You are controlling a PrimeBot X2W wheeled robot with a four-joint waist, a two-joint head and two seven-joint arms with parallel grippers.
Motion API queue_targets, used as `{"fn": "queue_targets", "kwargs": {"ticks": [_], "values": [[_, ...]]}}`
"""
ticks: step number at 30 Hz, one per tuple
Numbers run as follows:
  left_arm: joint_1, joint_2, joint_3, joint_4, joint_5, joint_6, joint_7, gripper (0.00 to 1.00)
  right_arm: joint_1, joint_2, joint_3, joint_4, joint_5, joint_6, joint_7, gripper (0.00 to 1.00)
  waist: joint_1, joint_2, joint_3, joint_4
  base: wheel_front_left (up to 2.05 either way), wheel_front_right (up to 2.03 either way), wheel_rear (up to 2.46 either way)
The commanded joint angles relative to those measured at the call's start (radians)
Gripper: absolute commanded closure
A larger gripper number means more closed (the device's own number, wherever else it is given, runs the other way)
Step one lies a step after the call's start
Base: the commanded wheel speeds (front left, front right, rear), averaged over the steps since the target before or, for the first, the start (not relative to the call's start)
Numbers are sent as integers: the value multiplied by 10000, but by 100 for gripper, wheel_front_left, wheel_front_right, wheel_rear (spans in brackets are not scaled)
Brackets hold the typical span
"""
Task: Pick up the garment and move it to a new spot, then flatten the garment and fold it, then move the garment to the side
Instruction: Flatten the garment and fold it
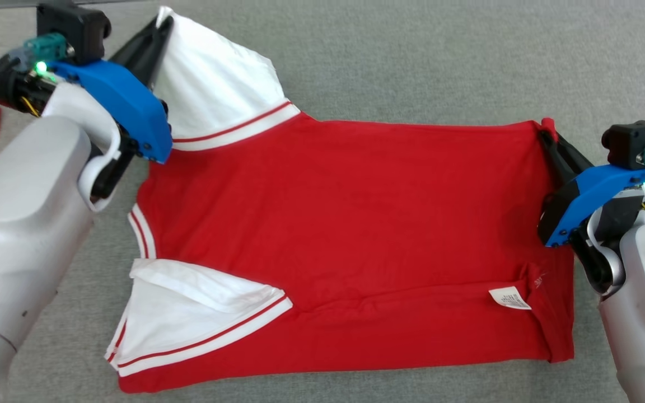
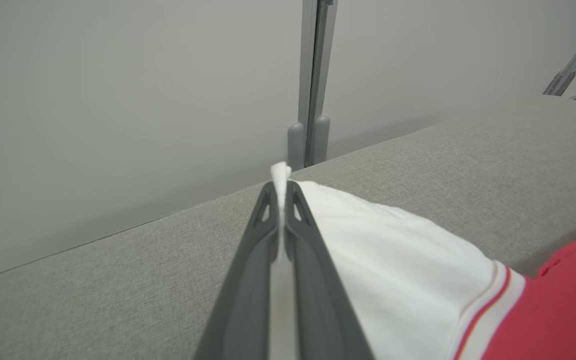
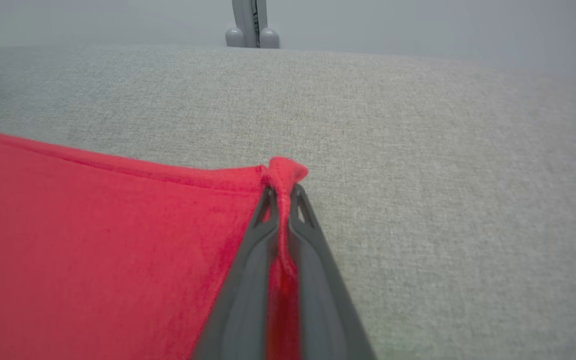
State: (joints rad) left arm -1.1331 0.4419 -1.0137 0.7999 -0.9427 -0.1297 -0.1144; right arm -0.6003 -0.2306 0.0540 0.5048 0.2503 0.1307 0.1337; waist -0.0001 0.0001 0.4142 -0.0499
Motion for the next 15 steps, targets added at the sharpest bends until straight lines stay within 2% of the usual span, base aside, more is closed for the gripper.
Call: {"fn": "queue_targets", "kwargs": {"ticks": [1, 6, 15], "values": [[268, 67, -49, -141, -58, -9, -173, 100, 176, -61, -68, 119, -99, 2, -171, 100, 1, -1, -146, 89, 0, 0, 0], [927, 180, -107, -684, -167, 5, -659, 100, 452, -53, -143, 407, -265, 2, -580, 100, 1, -1, -590, 372, 0, 0, 0], [2771, 649, -209, -2232, -248, 645, -1159, 100, 1351, 165, -273, 436, -428, 2, -1371, 100, 1, -1, -1251, 636, 0, 0, 0]]}}
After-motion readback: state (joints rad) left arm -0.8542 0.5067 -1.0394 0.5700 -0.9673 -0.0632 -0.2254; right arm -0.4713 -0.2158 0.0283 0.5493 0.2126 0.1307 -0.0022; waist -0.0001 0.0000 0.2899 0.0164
